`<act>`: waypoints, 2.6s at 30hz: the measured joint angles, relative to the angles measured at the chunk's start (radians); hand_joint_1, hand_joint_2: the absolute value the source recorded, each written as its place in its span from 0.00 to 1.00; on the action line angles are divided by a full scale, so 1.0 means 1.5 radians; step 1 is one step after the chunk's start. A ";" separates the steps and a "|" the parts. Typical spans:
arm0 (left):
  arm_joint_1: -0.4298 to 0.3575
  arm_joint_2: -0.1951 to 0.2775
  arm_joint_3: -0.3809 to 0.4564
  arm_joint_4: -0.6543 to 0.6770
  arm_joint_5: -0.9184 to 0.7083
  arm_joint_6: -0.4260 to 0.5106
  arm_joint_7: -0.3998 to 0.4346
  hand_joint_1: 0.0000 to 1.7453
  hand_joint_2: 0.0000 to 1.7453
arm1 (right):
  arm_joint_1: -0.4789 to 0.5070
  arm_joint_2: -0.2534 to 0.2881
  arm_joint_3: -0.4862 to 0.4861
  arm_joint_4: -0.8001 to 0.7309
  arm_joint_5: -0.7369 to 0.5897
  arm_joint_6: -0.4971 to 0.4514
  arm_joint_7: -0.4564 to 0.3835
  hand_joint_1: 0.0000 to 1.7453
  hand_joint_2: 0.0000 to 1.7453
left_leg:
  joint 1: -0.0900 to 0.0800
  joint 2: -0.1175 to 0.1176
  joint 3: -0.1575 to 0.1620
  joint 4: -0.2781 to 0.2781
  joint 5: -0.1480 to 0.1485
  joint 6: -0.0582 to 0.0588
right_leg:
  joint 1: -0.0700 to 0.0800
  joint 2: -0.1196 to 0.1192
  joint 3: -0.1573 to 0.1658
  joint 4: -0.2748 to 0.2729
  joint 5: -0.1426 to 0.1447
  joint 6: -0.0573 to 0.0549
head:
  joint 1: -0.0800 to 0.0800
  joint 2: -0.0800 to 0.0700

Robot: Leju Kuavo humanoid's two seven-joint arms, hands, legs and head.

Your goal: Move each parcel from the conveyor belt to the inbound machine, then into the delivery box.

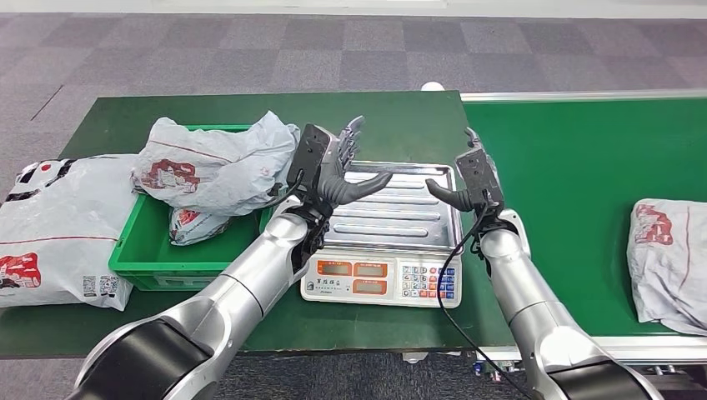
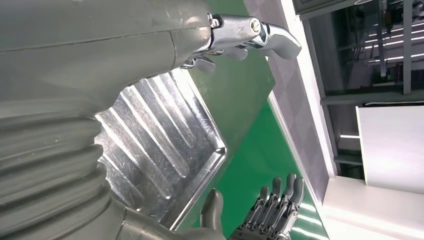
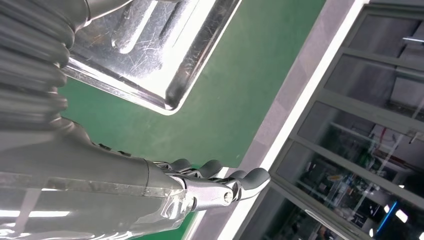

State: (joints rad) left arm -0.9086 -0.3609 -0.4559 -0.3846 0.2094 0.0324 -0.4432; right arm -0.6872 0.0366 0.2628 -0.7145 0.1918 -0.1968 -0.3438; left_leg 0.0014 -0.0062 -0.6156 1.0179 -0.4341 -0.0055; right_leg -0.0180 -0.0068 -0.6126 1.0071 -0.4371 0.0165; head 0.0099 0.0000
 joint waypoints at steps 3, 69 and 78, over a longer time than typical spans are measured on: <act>0.000 0.000 0.000 0.000 -0.007 0.000 -0.003 0.00 1.00 | 0.002 0.000 0.000 0.000 0.000 0.000 -0.002 0.00 1.00 | 0.000 0.000 0.000 0.000 0.000 0.000 | 0.000 0.000 0.000 0.000 0.000 0.000 | 0.000 0.000; 0.025 0.000 -0.089 -0.020 0.045 0.036 0.017 0.00 1.00 | 0.090 -0.234 -0.057 0.170 0.520 -0.325 0.407 0.00 1.00 | -0.002 -0.001 -0.001 0.000 -0.001 0.002 | -0.002 -0.001 0.000 0.000 0.000 0.001 | 0.000 0.000; 0.024 0.001 -0.083 -0.019 0.018 0.034 0.016 0.00 1.00 | 0.092 -0.242 -0.057 0.188 0.676 -0.240 0.557 0.00 1.00 | -0.002 0.000 -0.001 0.000 -0.001 0.002 | -0.002 -0.001 0.000 0.000 0.000 0.001 | 0.000 0.000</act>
State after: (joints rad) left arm -0.8731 -0.3587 -0.5804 -0.4133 0.2362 0.0835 -0.4191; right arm -0.5494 -0.3267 0.1768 -0.4330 1.2051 -0.5563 0.4924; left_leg -0.0015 -0.0069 -0.6165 1.0184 -0.4354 -0.0030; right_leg -0.0207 -0.0078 -0.6129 1.0067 -0.4369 0.0179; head 0.0099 0.0000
